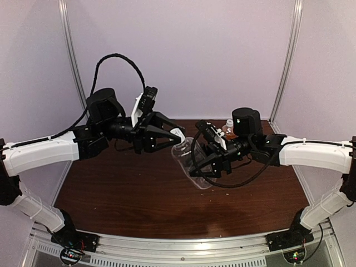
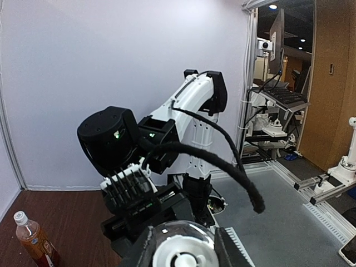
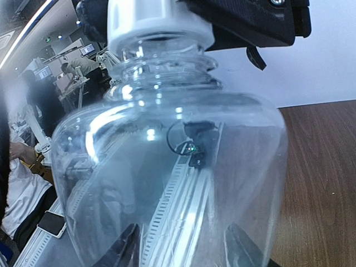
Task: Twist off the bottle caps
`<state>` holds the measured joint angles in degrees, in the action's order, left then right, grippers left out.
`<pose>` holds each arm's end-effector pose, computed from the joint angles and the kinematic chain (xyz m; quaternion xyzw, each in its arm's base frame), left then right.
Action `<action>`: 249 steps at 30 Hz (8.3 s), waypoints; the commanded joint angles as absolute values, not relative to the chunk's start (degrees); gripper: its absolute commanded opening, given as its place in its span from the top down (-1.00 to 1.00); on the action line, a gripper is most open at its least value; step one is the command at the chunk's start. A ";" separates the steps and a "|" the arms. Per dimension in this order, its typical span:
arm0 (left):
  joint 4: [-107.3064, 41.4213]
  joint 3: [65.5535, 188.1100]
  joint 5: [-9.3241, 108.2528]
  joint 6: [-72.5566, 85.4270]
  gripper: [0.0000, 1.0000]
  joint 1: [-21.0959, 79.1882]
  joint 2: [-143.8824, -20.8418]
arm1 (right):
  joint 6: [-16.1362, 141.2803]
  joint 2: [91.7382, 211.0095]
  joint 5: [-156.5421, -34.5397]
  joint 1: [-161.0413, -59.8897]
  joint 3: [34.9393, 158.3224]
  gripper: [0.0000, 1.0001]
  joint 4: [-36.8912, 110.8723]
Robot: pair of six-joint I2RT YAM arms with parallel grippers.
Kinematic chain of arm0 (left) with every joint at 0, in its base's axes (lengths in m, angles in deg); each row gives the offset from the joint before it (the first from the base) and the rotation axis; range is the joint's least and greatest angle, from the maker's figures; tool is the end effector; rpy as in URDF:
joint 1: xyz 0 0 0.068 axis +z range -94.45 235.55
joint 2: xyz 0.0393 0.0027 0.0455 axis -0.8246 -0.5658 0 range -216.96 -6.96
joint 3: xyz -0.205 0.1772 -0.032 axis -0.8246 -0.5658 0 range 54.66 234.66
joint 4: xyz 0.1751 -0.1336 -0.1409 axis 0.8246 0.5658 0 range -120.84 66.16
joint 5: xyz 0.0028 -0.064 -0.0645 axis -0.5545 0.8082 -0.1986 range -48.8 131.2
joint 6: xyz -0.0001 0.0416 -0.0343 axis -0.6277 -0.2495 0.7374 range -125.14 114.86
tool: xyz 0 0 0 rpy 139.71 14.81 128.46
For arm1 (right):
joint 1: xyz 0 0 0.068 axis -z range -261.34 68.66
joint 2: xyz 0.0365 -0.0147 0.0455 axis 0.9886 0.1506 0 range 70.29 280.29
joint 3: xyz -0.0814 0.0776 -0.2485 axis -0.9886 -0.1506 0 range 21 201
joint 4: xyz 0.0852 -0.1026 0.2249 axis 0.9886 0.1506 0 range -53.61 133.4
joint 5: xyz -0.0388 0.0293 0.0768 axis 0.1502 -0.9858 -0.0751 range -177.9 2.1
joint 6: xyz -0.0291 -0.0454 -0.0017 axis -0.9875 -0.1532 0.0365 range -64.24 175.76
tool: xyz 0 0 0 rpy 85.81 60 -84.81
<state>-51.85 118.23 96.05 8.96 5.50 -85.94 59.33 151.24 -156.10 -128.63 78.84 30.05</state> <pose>0.1805 -0.2607 0.3745 0.5085 0.4619 -0.6113 0.3928 0.1866 0.2508 0.3081 -0.5578 0.4923 0.6185 0.2529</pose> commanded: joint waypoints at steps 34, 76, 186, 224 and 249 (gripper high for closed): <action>-35.24 126.07 44.32 17.33 -0.14 -3.43 -83.68 | 54.34 149.75 -126.26 -128.49 80.23 0.05 36.53; -41.13 127.02 98.45 2.21 -0.39 5.40 -86.56 | 58.63 150.71 -158.76 -128.45 81.65 0.00 30.38; -69.44 120.60 99.59 24.54 0.52 7.14 -90.87 | 61.85 148.40 -153.54 -128.36 78.04 0.07 23.84; -49.56 123.08 63.27 28.31 -0.20 2.71 -88.02 | 56.50 147.99 -134.00 -127.77 78.48 0.13 30.54; -51.62 122.27 88.92 14.00 -0.79 6.49 -84.25 | 61.43 149.32 -153.38 -127.43 78.10 0.10 23.14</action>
<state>-47.79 121.84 80.80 18.19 5.55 -84.03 59.07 148.60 -146.51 -127.58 77.94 27.38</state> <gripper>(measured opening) 0.904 0.478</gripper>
